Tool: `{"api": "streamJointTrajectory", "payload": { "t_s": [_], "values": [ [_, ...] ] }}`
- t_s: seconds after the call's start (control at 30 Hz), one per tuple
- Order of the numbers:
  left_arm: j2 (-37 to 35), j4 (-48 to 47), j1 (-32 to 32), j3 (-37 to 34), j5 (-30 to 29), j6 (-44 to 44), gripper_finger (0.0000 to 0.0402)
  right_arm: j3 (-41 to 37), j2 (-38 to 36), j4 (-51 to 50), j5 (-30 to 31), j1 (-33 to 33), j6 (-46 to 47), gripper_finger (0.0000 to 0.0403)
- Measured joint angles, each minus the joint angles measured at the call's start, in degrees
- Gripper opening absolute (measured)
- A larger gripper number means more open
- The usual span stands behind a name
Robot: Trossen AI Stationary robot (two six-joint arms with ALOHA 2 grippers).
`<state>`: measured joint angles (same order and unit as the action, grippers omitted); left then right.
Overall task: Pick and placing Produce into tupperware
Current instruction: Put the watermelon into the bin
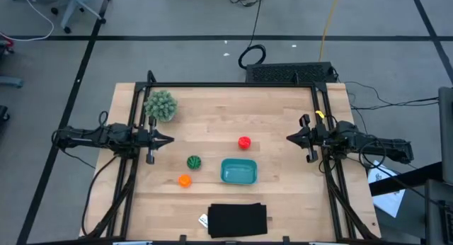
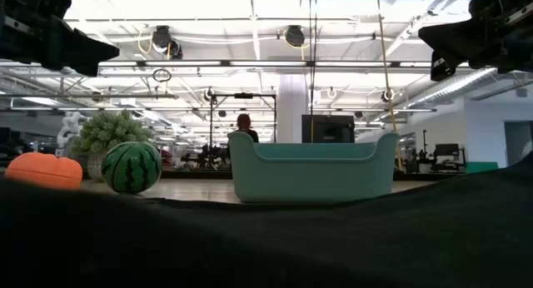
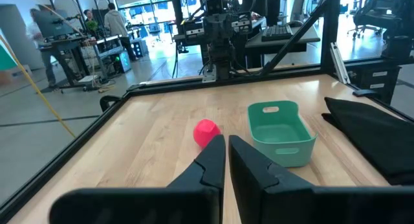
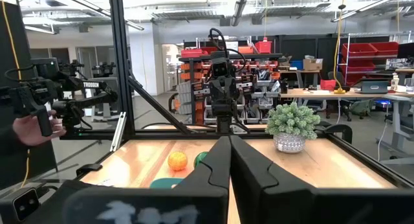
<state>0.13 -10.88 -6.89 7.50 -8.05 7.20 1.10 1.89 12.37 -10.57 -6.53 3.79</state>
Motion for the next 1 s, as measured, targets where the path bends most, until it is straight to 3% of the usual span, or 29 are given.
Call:
{"api": "streamJointTrajectory", "payload": {
  "t_s": [0.53, 1.0],
  "values": [
    [0.2, 9.4, 0.0, 0.0, 0.2, -6.5, 0.0026, 0.0, 0.0, 1.1, 0.0, 0.0, 0.0, 0.0],
    [0.8, 7.1, 0.0, -2.3, 5.0, -16.2, 0.0026, 0.0, 0.0, 1.1, 0.0, 0.0, 1.5, 0.0]
  ]
}}
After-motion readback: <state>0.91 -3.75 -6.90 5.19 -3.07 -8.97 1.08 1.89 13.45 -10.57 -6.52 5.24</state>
